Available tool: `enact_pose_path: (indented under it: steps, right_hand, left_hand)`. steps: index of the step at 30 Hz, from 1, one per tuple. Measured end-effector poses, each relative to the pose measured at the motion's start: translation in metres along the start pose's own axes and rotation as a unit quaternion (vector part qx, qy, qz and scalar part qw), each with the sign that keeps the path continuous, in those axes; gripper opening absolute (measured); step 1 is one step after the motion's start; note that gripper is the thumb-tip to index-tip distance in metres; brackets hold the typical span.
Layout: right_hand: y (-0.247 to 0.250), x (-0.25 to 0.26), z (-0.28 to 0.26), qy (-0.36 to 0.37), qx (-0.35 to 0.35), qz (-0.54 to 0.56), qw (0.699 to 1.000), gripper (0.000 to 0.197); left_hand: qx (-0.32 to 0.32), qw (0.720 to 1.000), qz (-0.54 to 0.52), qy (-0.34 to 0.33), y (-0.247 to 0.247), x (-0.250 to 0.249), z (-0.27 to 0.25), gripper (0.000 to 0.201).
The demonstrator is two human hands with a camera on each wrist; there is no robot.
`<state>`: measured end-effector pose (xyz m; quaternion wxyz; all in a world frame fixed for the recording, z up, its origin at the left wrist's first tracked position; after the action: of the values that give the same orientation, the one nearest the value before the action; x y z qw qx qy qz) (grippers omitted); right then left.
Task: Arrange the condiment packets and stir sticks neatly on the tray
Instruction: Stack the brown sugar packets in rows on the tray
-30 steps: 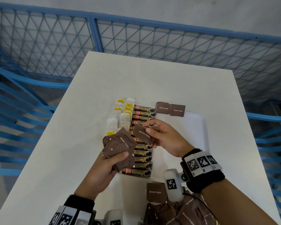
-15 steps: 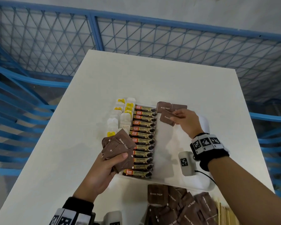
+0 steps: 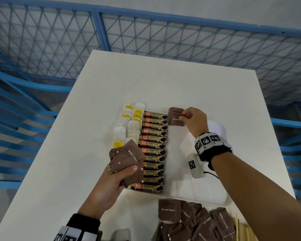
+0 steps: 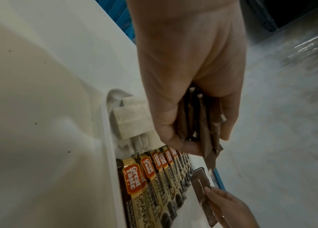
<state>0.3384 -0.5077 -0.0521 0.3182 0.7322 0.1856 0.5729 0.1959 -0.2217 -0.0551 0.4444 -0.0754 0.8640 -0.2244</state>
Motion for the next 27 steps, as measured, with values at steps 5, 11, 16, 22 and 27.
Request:
enact_pose_path:
  steps: [5,11,16,22,27]
  right_hand:
    - [-0.002,-0.001,0.004,0.01,-0.018,-0.03,0.999,0.015]
    - [-0.002,-0.002,0.008,0.011,-0.023,-0.039,0.999,0.015]
    - [-0.002,0.0,0.003,0.016,-0.035,-0.038,0.999,0.025]
    - [-0.008,0.045,-0.033,0.066,0.018,0.005,0.998,0.011]
    - [-0.05,0.083,-0.101,0.055,0.298,0.103,0.947,0.025]
  left_hand:
    - [0.0,1.0,0.004,0.006,-0.002,-0.001,0.001,0.047]
    - [0.004,1.0,-0.005,0.008,-0.001,-0.001,0.003,0.076]
    - [0.003,1.0,-0.003,0.003,-0.003,-0.002,0.003,0.061]
    - [0.006,1.0,0.007,-0.008,-0.012,-0.006,0.001,0.038]
    - [0.008,1.0,0.013,-0.001,-0.016,-0.005,0.0,0.039]
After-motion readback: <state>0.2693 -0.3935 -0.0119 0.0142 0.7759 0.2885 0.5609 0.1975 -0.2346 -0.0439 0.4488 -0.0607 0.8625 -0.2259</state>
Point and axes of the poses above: each hand's wrist, its own z-axis towards the middle knuckle, its own y-axis out of the back of the hand, x = y × z, the point moved 8 cm from there along z, towards the middle knuckle, and after that the axes turned 6 degrees about x, right-handed, at the moved point
